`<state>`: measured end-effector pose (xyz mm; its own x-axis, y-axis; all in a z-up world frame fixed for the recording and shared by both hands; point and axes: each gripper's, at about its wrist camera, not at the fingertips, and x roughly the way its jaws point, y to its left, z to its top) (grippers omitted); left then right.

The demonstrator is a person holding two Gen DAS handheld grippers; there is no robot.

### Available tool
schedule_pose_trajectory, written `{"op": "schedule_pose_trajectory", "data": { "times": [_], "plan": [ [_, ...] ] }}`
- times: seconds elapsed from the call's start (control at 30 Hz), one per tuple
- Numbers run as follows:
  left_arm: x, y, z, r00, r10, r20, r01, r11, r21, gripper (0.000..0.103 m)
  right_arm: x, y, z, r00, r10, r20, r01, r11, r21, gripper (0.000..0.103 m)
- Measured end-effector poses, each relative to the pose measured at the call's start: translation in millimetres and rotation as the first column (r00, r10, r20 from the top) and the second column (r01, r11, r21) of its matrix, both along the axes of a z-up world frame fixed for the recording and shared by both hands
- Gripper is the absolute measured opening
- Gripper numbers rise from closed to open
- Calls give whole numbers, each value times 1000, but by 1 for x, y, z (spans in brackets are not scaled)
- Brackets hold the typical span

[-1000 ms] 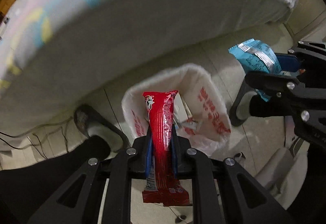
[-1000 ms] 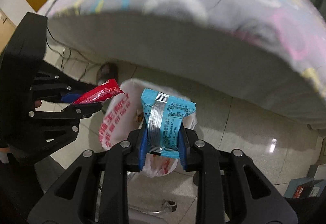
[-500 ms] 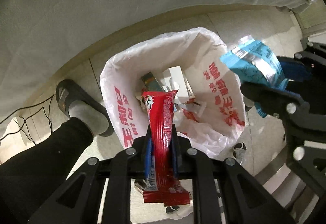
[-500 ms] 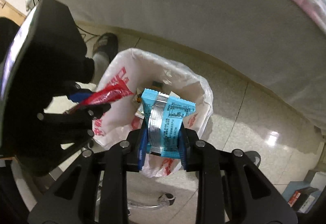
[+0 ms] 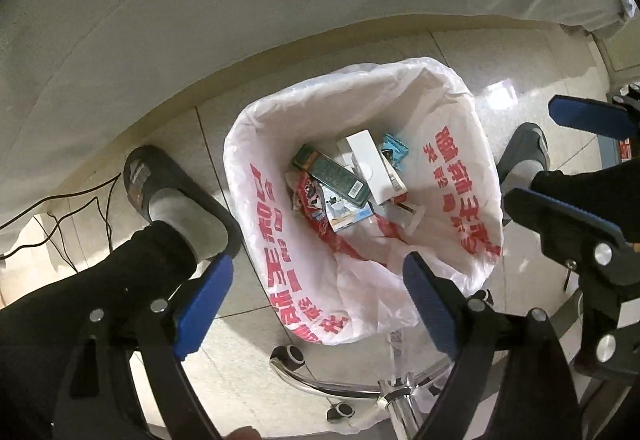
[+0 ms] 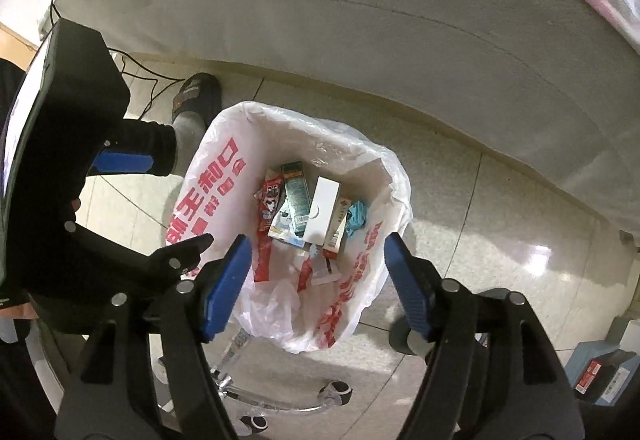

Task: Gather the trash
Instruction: 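Open both tools over the trash bag, dropping candy stick and wrapper, then raise both tools from the bag back toward the bed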

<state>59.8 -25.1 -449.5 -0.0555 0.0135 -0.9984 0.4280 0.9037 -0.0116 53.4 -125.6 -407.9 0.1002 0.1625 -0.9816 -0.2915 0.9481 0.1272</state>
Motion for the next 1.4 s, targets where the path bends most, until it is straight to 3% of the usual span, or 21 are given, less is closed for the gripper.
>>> {"op": "schedule_pose_trajectory", "data": {
  "times": [0.43, 0.8, 1.13, 1.23, 1.4],
  "plan": [
    [-2, 1, 9, 999, -1, 47, 1, 1000, 9, 84, -3, -3, 12, 1000, -28, 13, 27, 999, 25, 69],
    [4, 9, 51, 975, 45, 219, -47, 999, 6, 84, -5, -26, 68, 988, -127, 89, 121, 991, 63, 71],
    [17, 21, 120, 910, 144, 388, -124, 989, -77, 85, -12, -35, 142, 953, -216, 213, 197, 974, 108, 75],
    [21, 27, 146, 878, 191, 438, -157, 981, -114, 86, -10, -35, 175, 929, -240, 280, 212, 969, 127, 81],
    [25, 33, 206, 811, 251, 529, -175, 966, -189, 86, -8, -36, 230, 880, -275, 388, 230, 960, 158, 81]
  ]
}}
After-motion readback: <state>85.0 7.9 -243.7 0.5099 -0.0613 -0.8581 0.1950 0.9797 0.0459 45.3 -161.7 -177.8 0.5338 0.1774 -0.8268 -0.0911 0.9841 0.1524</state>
